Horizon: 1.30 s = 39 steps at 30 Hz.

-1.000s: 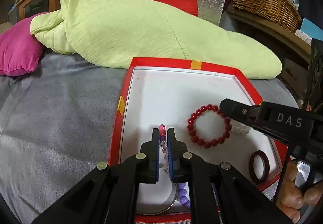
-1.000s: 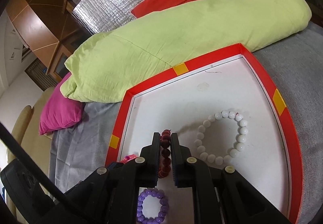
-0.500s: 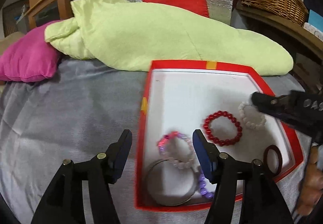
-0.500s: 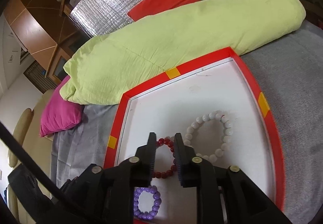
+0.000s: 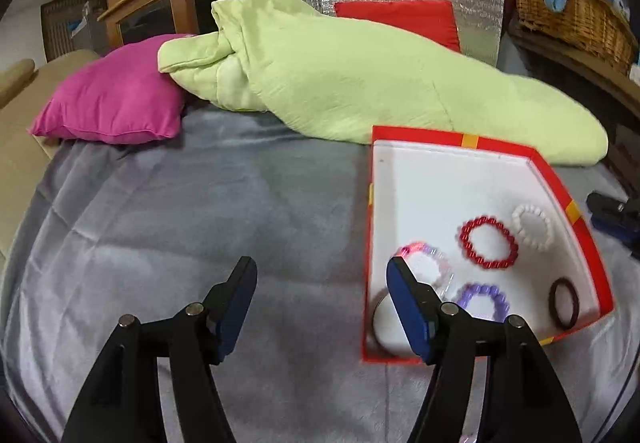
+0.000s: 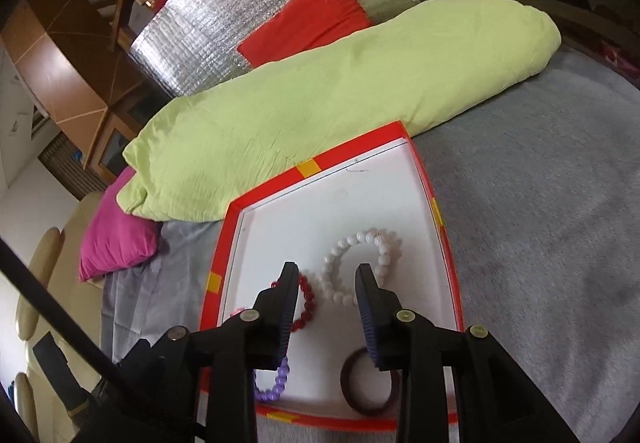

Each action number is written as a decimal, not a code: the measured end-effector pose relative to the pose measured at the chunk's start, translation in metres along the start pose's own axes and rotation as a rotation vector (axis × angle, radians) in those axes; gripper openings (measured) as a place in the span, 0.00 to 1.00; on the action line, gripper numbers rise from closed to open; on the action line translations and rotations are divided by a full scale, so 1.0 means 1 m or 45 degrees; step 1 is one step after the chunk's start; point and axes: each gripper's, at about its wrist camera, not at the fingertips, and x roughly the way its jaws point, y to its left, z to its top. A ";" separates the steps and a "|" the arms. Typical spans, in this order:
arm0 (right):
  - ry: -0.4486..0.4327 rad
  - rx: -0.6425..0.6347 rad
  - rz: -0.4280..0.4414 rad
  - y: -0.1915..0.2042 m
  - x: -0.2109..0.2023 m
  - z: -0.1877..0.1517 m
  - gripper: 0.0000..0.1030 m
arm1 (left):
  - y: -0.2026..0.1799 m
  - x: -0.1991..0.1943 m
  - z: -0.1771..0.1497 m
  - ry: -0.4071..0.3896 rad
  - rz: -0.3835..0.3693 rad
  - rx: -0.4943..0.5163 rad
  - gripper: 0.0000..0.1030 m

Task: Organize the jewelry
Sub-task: 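Withdraw both open tools from the box toward the remaining hair tie and bracelet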

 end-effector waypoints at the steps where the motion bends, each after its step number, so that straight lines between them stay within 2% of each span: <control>1: 0.000 -0.010 -0.002 0.001 -0.003 -0.002 0.31 | 0.000 -0.001 -0.002 0.005 0.011 0.016 0.66; 18: 0.056 -0.114 0.007 0.032 -0.027 -0.037 0.31 | 0.012 -0.026 -0.034 0.068 0.069 0.051 0.67; 30: 0.260 -0.151 -0.046 0.027 -0.040 -0.101 0.31 | 0.018 -0.041 -0.065 0.167 0.042 0.020 0.67; 39: 0.352 -0.180 -0.073 0.023 -0.044 -0.135 0.31 | 0.020 -0.058 -0.088 0.193 0.024 0.016 0.67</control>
